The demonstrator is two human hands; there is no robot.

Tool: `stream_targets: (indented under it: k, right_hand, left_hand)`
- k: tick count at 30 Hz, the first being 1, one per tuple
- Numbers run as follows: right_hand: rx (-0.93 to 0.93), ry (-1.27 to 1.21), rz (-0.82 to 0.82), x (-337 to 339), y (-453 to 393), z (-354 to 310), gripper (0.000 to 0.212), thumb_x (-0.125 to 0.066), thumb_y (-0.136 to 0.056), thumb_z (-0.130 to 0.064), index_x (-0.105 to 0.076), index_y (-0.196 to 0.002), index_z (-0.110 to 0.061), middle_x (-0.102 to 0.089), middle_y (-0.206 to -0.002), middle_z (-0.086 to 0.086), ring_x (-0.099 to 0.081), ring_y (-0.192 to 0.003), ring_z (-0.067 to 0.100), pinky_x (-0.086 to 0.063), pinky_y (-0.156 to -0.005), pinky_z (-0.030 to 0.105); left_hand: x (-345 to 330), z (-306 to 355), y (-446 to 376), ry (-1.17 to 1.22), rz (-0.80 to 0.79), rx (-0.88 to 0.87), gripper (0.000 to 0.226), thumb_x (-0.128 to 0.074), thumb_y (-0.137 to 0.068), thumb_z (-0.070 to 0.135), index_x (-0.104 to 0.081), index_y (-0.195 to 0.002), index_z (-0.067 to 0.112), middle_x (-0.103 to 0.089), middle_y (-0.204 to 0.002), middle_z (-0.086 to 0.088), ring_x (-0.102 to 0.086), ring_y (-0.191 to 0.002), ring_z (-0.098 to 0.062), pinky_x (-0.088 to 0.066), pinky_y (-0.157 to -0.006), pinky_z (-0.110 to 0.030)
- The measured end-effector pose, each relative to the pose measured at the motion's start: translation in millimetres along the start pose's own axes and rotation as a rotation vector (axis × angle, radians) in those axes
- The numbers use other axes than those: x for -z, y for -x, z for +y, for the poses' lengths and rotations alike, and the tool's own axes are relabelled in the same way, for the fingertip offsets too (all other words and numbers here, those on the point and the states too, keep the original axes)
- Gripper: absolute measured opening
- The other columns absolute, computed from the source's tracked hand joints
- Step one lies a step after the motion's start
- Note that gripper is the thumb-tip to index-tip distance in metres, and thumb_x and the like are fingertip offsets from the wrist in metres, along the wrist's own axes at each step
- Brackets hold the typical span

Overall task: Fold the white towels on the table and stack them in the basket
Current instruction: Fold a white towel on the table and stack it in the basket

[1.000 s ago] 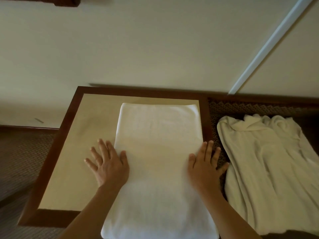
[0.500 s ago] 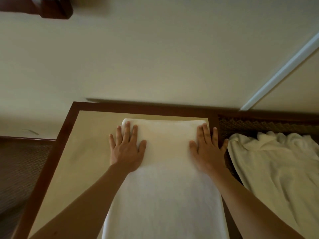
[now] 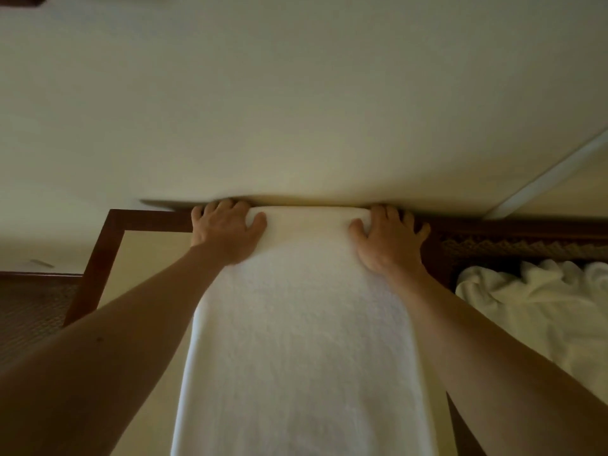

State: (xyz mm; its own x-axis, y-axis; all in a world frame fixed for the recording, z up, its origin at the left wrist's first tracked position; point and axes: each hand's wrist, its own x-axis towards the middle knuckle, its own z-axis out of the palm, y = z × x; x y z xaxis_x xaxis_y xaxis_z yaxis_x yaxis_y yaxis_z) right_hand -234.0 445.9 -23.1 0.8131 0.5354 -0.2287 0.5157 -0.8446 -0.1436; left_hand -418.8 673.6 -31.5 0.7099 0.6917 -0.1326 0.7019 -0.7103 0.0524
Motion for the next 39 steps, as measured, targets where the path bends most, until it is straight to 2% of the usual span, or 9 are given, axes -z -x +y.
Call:
stream_targets:
  k: [6,10,12,16,21,27,30,34,39]
  right_hand:
    - [-0.069,-0.229,0.141,-5,-13,-1,0.042,-0.035,-0.096,-0.049,-0.063,-0.112,-0.023,-0.059,-0.13,0.007,-0.045,-0.129,0.04,-0.015,-0.115,0.066]
    - [-0.157,-0.266,0.534,-3,2,8,0.039,-0.045,-0.088,-0.032,-0.056,-0.124,-0.02,-0.05,-0.143,0.015,-0.047,-0.129,0.04,-0.035,-0.106,0.059]
    - [-0.055,-0.154,0.496,-3,28,7,0.044,-0.044,-0.093,-0.03,-0.052,-0.134,-0.02,-0.037,-0.159,0.013,-0.034,-0.145,0.038,-0.026,-0.114,0.065]
    - [0.252,-0.035,0.164,-22,109,-9,0.055,-0.029,-0.104,-0.045,-0.033,-0.156,-0.027,-0.011,-0.171,0.002,-0.001,-0.158,0.031,-0.003,-0.119,0.069]
    - [0.215,0.019,0.014,-63,226,30,0.067,-0.022,-0.103,-0.06,-0.014,-0.164,-0.031,-0.004,-0.172,-0.003,0.002,-0.158,0.03,-0.004,-0.118,0.072]
    - [0.105,0.019,-0.076,-75,349,109,0.068,-0.006,-0.102,-0.062,0.008,-0.163,-0.034,0.014,-0.171,-0.01,0.012,-0.157,0.029,0.002,-0.12,0.07]
    - [0.089,-0.024,-0.019,-83,405,133,0.066,-0.014,-0.105,-0.054,-0.006,-0.165,-0.028,0.005,-0.172,-0.007,0.003,-0.158,0.029,-0.006,-0.121,0.068]
    - [0.057,-0.266,0.238,-89,462,147,0.043,-0.044,-0.101,-0.035,-0.052,-0.14,-0.018,-0.044,-0.153,0.008,-0.044,-0.137,0.032,-0.038,-0.102,0.056]
    - [-0.147,-0.661,0.289,-98,497,144,0.02,-0.053,-0.096,-0.048,-0.056,-0.096,-0.028,-0.057,-0.095,-0.008,-0.059,-0.086,0.016,-0.052,-0.078,0.058]
  left_hand:
    - [12,1,-24,0.138,-0.015,0.127,0.049,-0.034,-0.094,0.057,-0.069,-0.095,0.022,-0.065,-0.088,-0.01,-0.057,-0.086,-0.033,-0.042,-0.084,-0.043]
    - [8,-7,-10,0.454,0.45,0.092,0.028,-0.046,-0.092,0.035,-0.064,-0.084,0.015,-0.069,-0.091,-0.016,-0.063,-0.089,-0.04,-0.046,-0.075,-0.041]
    - [6,-8,16,0.345,0.584,0.049,0.026,-0.051,-0.092,0.032,-0.069,-0.103,0.016,-0.069,-0.112,-0.007,-0.062,-0.106,-0.035,-0.045,-0.086,-0.041]
    - [-8,30,107,0.289,0.179,-0.161,0.053,-0.04,-0.097,0.049,-0.055,-0.141,0.025,-0.041,-0.159,-0.002,-0.029,-0.151,-0.032,-0.021,-0.121,-0.057]
    - [-40,59,265,0.133,-0.069,-0.333,0.065,-0.025,-0.1,0.058,-0.033,-0.159,0.03,-0.013,-0.171,-0.005,-0.008,-0.157,-0.033,-0.008,-0.123,-0.065]
    - [-52,9,394,0.115,-0.096,-0.098,0.067,-0.019,-0.102,0.06,-0.017,-0.163,0.033,0.001,-0.173,-0.001,0.003,-0.158,-0.03,0.001,-0.124,-0.061]
    - [-55,-2,451,0.219,-0.062,0.013,0.063,-0.027,-0.102,0.055,-0.026,-0.161,0.032,-0.004,-0.173,0.0,0.002,-0.159,-0.027,0.004,-0.123,-0.059]
    - [-55,2,522,0.622,0.263,0.371,0.024,-0.057,-0.096,0.021,-0.066,-0.118,0.017,-0.054,-0.14,-0.008,-0.051,-0.125,-0.03,-0.042,-0.105,-0.063]
    - [-58,-1,545,1.217,0.247,0.962,0.014,-0.056,-0.101,0.021,-0.066,-0.102,0.031,-0.069,-0.111,-0.002,-0.067,-0.106,-0.029,-0.057,-0.085,-0.044]
